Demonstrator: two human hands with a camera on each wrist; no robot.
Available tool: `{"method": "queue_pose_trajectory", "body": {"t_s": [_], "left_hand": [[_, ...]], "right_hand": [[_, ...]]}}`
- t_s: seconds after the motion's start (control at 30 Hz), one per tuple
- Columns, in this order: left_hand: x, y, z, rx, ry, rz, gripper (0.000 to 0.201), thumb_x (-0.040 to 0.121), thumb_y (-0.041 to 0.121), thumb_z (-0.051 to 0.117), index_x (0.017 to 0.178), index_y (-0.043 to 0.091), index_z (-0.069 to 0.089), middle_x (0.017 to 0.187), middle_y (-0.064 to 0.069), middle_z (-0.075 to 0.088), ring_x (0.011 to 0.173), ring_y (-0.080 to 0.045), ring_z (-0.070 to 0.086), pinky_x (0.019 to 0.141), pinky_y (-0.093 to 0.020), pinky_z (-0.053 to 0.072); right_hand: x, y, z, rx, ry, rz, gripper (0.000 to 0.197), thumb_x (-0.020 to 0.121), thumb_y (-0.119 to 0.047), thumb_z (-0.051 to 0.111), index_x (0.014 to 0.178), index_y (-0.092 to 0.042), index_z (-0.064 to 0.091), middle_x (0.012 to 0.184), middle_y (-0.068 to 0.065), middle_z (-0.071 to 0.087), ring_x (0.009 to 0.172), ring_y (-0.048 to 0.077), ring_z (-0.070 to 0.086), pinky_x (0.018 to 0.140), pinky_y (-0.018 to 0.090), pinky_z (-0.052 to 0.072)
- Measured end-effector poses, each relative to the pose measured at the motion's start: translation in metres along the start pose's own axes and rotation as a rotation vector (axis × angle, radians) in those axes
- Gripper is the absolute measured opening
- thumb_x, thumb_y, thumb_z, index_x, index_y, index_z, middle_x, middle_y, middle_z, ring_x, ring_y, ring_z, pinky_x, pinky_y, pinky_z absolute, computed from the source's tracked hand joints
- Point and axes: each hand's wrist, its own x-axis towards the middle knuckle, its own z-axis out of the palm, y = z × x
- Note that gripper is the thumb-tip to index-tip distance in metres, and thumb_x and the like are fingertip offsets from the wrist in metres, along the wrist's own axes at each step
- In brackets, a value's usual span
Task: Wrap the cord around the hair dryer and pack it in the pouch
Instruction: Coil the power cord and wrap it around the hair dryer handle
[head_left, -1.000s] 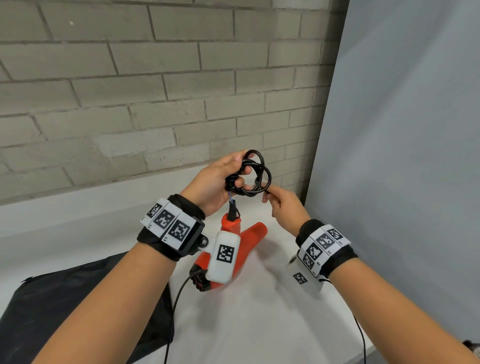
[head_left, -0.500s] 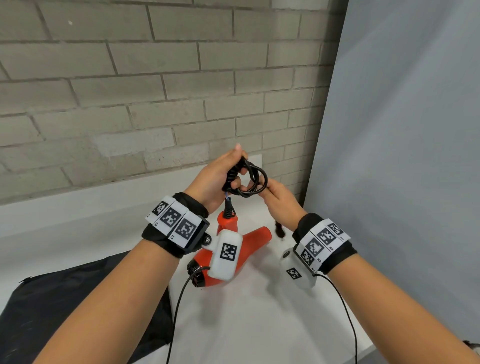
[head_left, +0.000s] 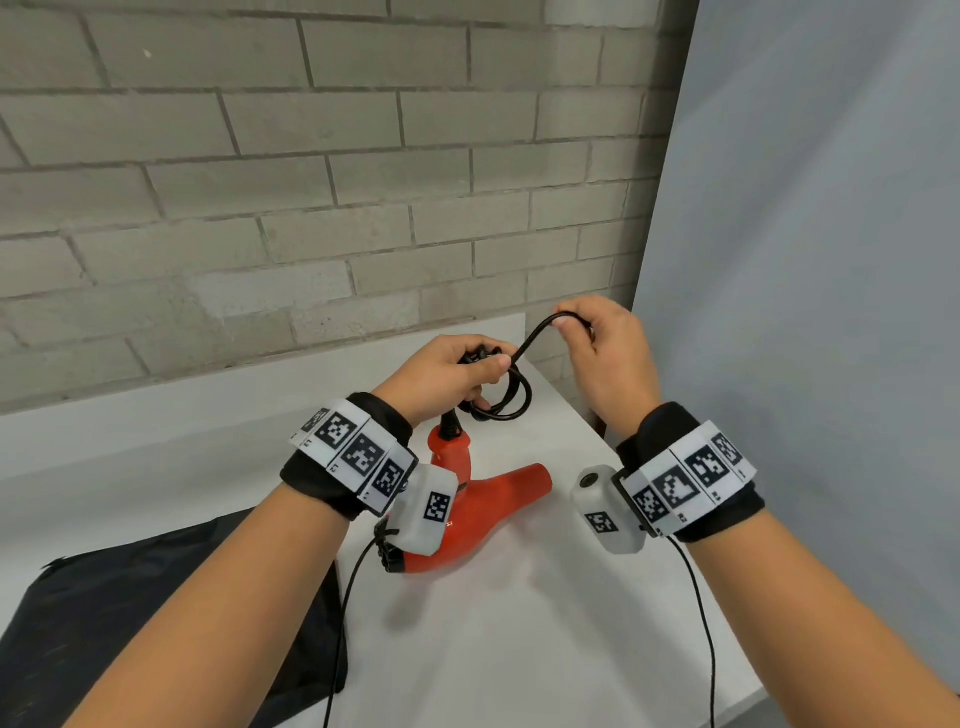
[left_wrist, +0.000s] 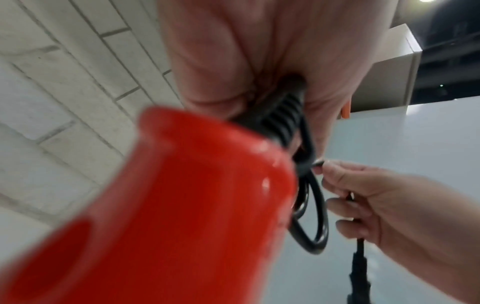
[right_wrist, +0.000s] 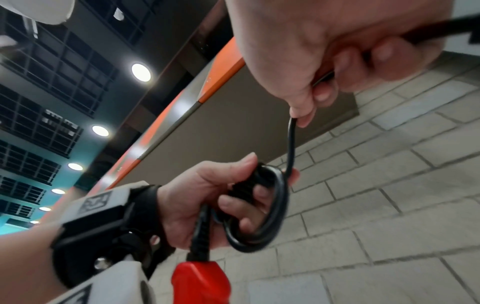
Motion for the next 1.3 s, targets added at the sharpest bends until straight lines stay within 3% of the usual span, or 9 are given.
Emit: {"method": "queue_pose_trajectory", "body": {"t_s": [0.13,0.23,0.43,0.63,0.8,0.93,1.0,1.13,1.3], "left_hand": [[0.000,-0.002,-0.001,0.030,-0.044,-0.003,0.027,0.091,0.016,0.050,0.117,0.015,0.057,0.082,0.004,0.057,0.046,0.003,0.051,0.077,-0.034,0.053],[0.000,-0.002,0.001,0.070,-0.024,0.024,0.029,0.091,0.019,0.050,0.120,0.019,0.057,0.098,-0.003,0.061,0.049,0.001,0.049,0.064,-0.020,0.053],[-0.001,-0.004,0.005,-0.035,0.088,0.040,0.017,0.092,0.018,0.049,0.101,0.018,0.064,0.071,0.005,0.049,0.045,-0.006,0.038,0.049,-0.015,0.048],[0.002,-0.007,-0.001,-0.215,0.210,0.016,0.016,0.093,0.015,0.045,0.102,0.013,0.058,0.076,0.004,0.050,0.051,-0.011,0.033,0.051,-0.017,0.052],[0.004,-0.011,-0.001,-0.289,0.268,0.007,0.016,0.093,0.014,0.045,0.104,0.012,0.056,0.079,0.002,0.049,0.047,-0.004,0.042,0.051,-0.018,0.053],[0.003,-0.012,0.000,-0.378,0.264,0.003,0.018,0.094,0.014,0.044,0.105,0.009,0.057,0.083,0.002,0.051,0.060,-0.009,0.044,0.049,-0.017,0.051],[0.004,-0.011,0.000,-0.402,0.274,0.006,0.016,0.094,0.014,0.044,0.101,0.010,0.058,0.082,0.002,0.050,0.063,-0.010,0.044,0.049,-0.016,0.050],[0.005,-0.008,0.001,-0.422,0.259,-0.002,0.018,0.094,0.014,0.043,0.086,0.019,0.058,0.082,0.003,0.050,0.065,-0.010,0.046,0.050,-0.016,0.050],[0.006,-0.007,0.002,-0.401,0.260,-0.015,0.016,0.093,0.017,0.046,0.086,0.020,0.059,0.084,0.003,0.053,0.069,-0.011,0.050,0.051,-0.016,0.050]], "right_hand": [[-0.006,-0.016,-0.003,-0.032,0.055,-0.084,0.018,0.090,-0.012,0.050,0.092,-0.010,0.068,0.089,0.005,0.066,0.082,0.016,0.057,0.075,0.030,0.046],[-0.008,-0.023,-0.003,-0.008,0.061,-0.117,0.017,0.089,-0.012,0.051,0.090,-0.010,0.068,0.086,0.004,0.065,0.079,0.014,0.056,0.072,0.028,0.045],[-0.008,-0.016,-0.003,0.090,0.024,-0.161,0.016,0.089,-0.016,0.052,0.090,-0.011,0.068,0.082,0.000,0.060,0.073,0.009,0.052,0.068,0.018,0.041],[-0.015,0.017,0.000,0.065,-0.195,-0.048,0.015,0.092,-0.014,0.049,0.093,-0.010,0.064,0.064,-0.016,0.049,0.059,-0.002,0.049,0.056,0.011,0.037],[-0.028,0.044,0.010,-0.087,-0.425,0.063,0.014,0.090,-0.004,0.048,0.091,-0.006,0.062,0.080,-0.002,0.055,0.068,0.004,0.047,0.070,0.018,0.037],[-0.027,0.042,0.010,-0.081,-0.476,0.111,0.012,0.092,-0.010,0.049,0.089,-0.008,0.060,0.084,0.001,0.053,0.063,0.006,0.047,0.060,0.012,0.038],[-0.024,0.032,0.007,0.000,-0.439,0.120,0.010,0.091,-0.010,0.049,0.086,-0.012,0.057,0.080,0.001,0.056,0.063,0.010,0.052,0.059,0.011,0.042],[-0.016,0.009,0.002,0.213,-0.182,0.096,0.011,0.089,-0.008,0.051,0.082,-0.016,0.055,0.071,-0.007,0.057,0.066,0.015,0.054,0.065,0.031,0.050],[-0.013,-0.018,-0.002,0.454,-0.051,-0.023,0.025,0.088,-0.004,0.052,0.081,-0.028,0.055,0.078,-0.007,0.057,0.067,0.012,0.057,0.061,0.023,0.053]]}}
